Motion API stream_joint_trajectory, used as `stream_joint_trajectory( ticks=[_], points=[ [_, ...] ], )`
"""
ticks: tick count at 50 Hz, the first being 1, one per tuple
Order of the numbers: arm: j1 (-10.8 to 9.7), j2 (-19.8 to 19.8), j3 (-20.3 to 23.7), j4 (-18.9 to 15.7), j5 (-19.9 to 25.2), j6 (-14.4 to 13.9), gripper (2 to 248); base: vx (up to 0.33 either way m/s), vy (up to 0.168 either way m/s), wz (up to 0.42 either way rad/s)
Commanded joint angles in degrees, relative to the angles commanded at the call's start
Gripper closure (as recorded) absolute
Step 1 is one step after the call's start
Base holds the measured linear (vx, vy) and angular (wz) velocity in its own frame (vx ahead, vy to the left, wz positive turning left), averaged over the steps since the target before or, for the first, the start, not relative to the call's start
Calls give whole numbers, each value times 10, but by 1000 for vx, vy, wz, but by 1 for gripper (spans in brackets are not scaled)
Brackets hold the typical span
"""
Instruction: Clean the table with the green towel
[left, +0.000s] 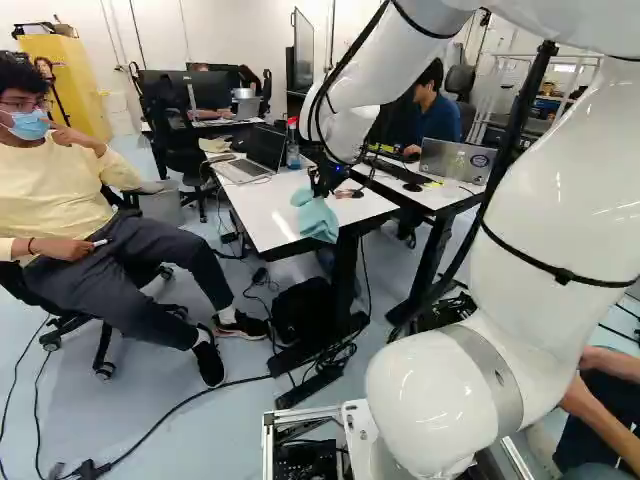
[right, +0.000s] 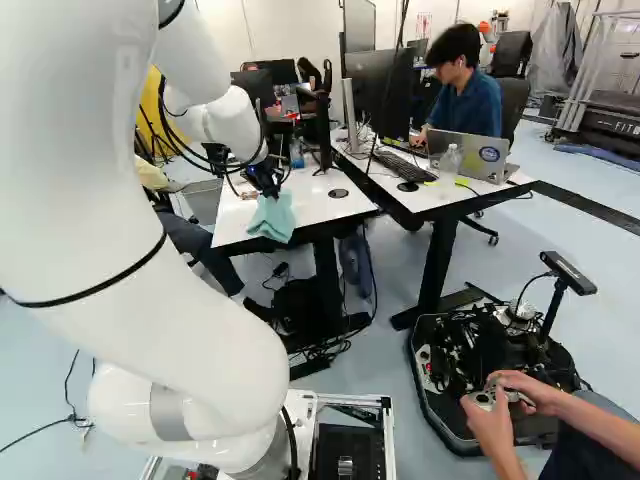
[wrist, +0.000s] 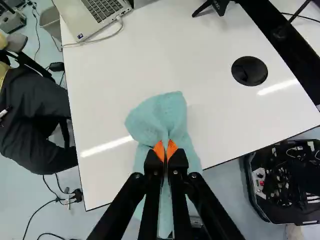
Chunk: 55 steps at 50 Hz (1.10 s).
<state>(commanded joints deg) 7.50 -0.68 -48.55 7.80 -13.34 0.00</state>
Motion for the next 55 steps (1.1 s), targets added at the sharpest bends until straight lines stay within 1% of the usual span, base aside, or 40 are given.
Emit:
stream_joint_trajectory(
  ticks=[16, 41, 55],
  points=[
    [-26, -10, -10, -22, 0, 0, 222, 0, 0, 0],
    [-68, -54, -57, -79, 10, 0, 222, 0, 0, 0],
    [-90, -77, -82, -96, 10, 0, 222, 0, 0, 0]
  ],
)
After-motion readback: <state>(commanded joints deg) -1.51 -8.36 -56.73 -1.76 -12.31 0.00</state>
